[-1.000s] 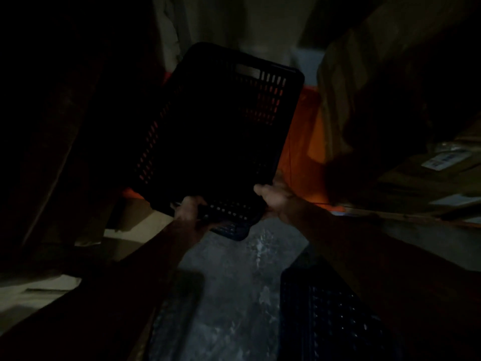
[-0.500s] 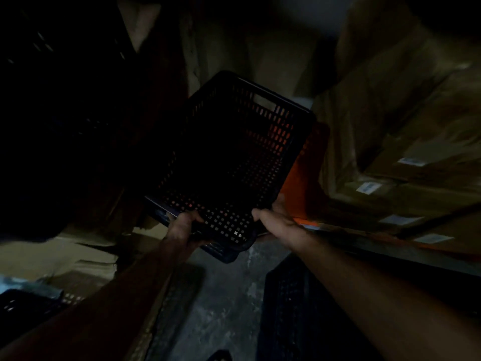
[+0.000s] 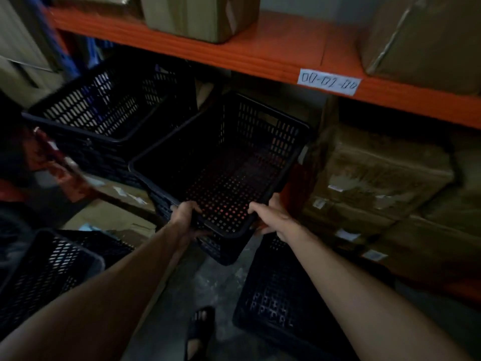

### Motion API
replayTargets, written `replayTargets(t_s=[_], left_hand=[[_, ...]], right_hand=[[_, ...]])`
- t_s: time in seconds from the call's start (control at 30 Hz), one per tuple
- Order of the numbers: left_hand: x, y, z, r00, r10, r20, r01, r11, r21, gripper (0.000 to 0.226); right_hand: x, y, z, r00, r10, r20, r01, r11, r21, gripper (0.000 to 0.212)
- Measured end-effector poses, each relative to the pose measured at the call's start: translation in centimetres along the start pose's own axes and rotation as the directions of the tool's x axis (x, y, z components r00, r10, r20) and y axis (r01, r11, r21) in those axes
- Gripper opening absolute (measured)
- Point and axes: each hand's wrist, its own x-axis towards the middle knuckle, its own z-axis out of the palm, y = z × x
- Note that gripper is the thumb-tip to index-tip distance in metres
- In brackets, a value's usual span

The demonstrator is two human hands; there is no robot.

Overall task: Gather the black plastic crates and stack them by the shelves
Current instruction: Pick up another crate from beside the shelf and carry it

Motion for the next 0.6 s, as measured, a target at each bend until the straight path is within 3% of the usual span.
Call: replayTargets(t_s=[0.13,0.23,0.37,0.47,0.6], left_hand=[[-6.7,0.4,-2.5,0.999,0.031,-0.034,-0.031,1.0,-0.001,0.067],[-10.3,0.7,-4.7,0.999,0.02,-0.036,-0.017,0.996,0.088,0.069],[-13.2,2.1,-7.6,0.999,0.014,-0.049,-0.002,0.971,0.241,0.035],[-14.6,3.1,-8.9,1.0,0.014,0.006,-0.015,0.927,0.374,0.011],[-16.0,3.3,-9.3,0.992,-0.034,0.123,-0.031,0.869,0.494,0.02]], right_hand=[[-6.7,-0.3,0.4,0.999,-0.005,0.048,0.007,0.999,-0.036,0.078],[-10.8,-0.6,-1.3,0.999,0.017,0.045,-0.016,1.0,-0.007,0.064],[-14.1,-1.2,-6.0,0.972,0.024,-0.233,0.003,0.993,0.116,0.058],[-16.3,0.1,-8.9,0.891,0.077,-0.448,0.039,0.969,0.244,0.078],[-19.7,3.8,-11.0,0.775,0.259,-0.576,-0.043,0.932,0.361,0.105]])
